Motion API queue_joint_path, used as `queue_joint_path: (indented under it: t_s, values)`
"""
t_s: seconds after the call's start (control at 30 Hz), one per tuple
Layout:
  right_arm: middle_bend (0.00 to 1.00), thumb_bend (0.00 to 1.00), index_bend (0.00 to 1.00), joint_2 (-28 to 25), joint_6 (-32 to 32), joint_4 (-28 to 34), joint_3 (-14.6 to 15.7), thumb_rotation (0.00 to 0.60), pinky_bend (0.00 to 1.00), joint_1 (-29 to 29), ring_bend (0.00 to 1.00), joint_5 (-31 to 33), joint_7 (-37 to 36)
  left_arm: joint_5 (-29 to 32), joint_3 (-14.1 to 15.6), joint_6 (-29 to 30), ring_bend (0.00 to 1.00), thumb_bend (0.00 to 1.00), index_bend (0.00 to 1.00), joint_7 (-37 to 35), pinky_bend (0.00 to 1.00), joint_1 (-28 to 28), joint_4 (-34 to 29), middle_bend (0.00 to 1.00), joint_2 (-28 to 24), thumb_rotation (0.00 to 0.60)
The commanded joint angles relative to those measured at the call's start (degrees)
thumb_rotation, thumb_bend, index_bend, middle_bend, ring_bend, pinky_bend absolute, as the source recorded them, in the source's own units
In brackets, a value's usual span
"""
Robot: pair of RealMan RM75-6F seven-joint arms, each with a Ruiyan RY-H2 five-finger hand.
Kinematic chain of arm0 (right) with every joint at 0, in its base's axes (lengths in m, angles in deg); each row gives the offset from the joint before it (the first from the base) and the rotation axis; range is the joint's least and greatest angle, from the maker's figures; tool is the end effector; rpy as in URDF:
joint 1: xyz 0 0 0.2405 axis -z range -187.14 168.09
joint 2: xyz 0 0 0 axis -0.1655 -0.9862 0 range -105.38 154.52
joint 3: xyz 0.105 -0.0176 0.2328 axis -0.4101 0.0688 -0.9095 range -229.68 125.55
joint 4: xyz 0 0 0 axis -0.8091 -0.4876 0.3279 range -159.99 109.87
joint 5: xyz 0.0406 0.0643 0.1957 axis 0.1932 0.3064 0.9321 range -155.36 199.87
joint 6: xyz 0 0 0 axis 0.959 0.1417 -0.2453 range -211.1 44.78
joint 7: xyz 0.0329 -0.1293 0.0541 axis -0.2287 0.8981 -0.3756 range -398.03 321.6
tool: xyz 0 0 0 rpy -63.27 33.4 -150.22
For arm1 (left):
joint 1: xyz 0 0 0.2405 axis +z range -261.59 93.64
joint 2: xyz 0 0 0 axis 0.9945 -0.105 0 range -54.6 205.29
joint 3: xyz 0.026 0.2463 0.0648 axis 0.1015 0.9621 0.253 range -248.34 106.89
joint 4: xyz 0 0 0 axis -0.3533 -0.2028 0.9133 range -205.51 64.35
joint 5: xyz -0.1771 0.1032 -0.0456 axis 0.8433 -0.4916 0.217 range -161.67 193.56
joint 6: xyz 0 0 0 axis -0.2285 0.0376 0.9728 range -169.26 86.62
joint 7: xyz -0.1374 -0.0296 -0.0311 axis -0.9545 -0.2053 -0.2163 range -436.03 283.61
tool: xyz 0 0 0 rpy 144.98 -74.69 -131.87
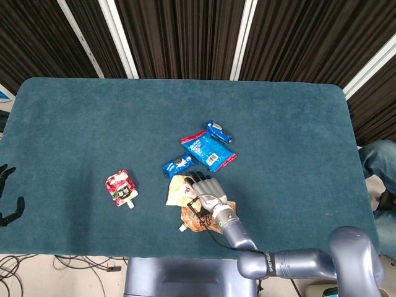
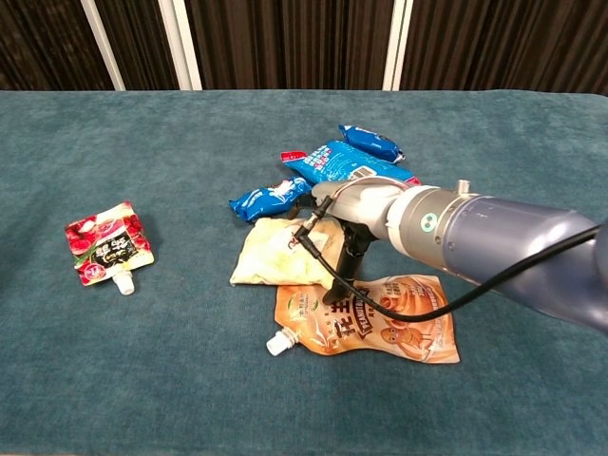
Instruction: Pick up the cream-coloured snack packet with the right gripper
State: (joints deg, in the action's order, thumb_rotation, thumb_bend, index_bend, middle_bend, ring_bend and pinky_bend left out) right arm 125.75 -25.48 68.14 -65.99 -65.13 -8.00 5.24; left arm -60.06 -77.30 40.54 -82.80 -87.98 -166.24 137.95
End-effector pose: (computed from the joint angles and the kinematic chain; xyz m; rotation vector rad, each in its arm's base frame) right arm -0.0545 -0.3095 -0.0903 1.9709 -1.1852 0.7493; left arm -0.3244 0.1871 0.1725 -1.1647 -1.0843 -0.9414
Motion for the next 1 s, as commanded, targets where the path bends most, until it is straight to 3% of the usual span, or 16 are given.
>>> queue_joint_path:
  t_s: [0.03,0.1,0.23,0.33,0.7,1.0]
  values:
    - [0.13,0.11,0.17,0.66,-0.04,-1.04,-0.26,0.6,0.2,-1.09,0.13,1.38,0.81,0.06,0.03,-0.03,0.12,0.48,0.11,-0.01,0.07,0.02,-0.02,0.04,-0.03,0.6]
    - [0.2,0.13,0.22,0.94,0.11,-1.46,-0.49,0.6,0.21,-1.51,0.22,2.17,0.8,0.09,0.04,-0.02,0.12,0.48,0.11,-0.12,0.07,0.06,0.03,0.04,-0.03,0.6]
    - [0.41,0.25,0.37,1.04,0.9,-1.54,-0.72,0.6,0.34,-1.8,0.43,1.83,0.44,0.21,0.07,-0.09,0.12,0.48,0.11,-0.26,0.07,0.1,0.06,0.04,-0.06,0.6]
    - [0.46,0.33,0.43,1.33,2.43,-1.45,-0.55,0.6,0.41,-1.63,0.51,0.87,-0.06,0.19,0.12,-0.15,0.12,0.48,0.11,-0.27,0.07,0.1,0.02,0.04,-0.12,0.6]
    - [0.47,0.36,0.44,-0.68,4.08,2.77,-1.24,0.6,0.42,0.04,0.52,-1.01,-3.79,0.35,0.15,-0.34,0.12,0.48,0.11,-0.21,0.07,0.06,-0.29,0.04,-0.32,0.6]
    - [0.48,0.36,0.47,-7.71,4.94,11.3,-4.48,0.6,0.42,4.68,0.52,-4.74,-13.2,0.5,0.15,-0.4,0.12,0.48,0.11,-0.15,0.07,0.05,-0.31,0.04,-0.37,0.6]
